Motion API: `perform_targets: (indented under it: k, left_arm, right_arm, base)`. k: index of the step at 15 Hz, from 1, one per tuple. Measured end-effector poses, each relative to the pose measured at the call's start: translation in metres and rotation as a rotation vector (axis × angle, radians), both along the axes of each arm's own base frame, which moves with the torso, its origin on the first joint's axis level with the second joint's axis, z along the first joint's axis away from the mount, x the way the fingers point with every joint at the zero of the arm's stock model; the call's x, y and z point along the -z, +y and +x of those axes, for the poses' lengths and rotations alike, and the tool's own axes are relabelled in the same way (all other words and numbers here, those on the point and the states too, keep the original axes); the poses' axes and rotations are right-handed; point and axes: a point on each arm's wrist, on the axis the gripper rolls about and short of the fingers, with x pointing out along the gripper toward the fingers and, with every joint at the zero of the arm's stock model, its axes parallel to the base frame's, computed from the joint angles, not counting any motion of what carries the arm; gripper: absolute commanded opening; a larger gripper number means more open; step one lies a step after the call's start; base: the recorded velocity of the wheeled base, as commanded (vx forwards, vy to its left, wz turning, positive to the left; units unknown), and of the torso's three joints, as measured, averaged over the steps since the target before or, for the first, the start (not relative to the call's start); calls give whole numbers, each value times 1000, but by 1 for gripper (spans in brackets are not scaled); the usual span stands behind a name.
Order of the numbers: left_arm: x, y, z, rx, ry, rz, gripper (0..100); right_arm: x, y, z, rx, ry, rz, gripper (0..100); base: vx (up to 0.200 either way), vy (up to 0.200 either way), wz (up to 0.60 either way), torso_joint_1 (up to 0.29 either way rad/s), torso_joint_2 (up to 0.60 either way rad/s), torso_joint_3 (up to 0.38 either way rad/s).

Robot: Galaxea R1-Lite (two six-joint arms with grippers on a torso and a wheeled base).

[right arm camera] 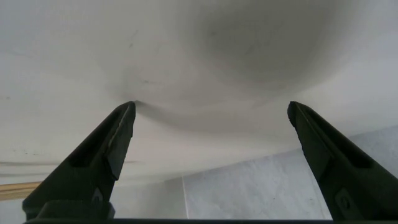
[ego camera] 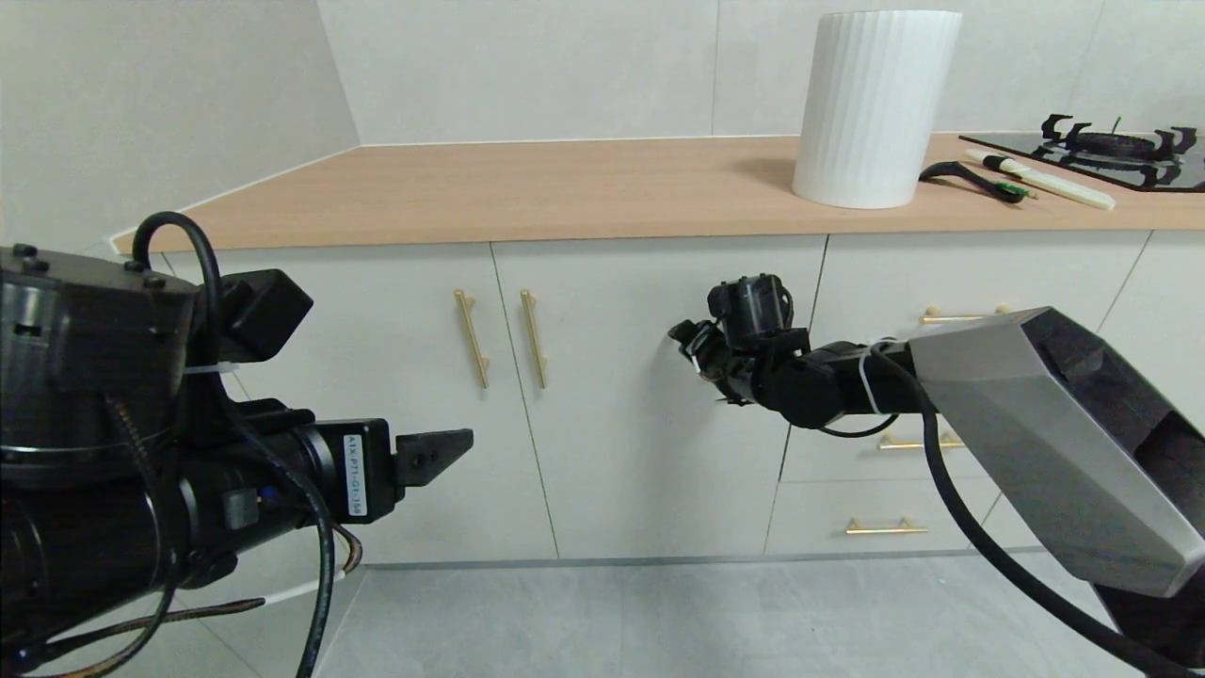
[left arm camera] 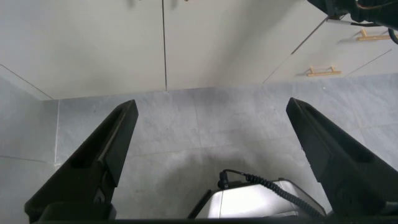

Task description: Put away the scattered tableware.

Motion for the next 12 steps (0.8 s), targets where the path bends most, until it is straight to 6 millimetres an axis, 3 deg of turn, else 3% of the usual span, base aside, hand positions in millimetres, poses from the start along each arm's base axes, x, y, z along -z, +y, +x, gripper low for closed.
perform_targets:
  k: [5,7,10,12]
  left_arm:
    - [0,0,0,0,0,0,100]
    - [0,0,0,0,0,0,100]
    - [0,0,0,0,0,0,100]
    - [0,0,0,1,0,0,100]
  right_arm:
    - [-1,-1,1,6,-1,-3,100]
    - [3,-1,-8,-18,32,-25,100]
    - [7,-3,-45,-236,132,-51,100]
    - [1,-19,-82,-520,157,-55,100]
  base:
    - [0,0,0,0,0,0]
    - [0,0,0,0,0,0]
    - [0,0,0,0,0,0]
    - [0,0,0,0,0,0]
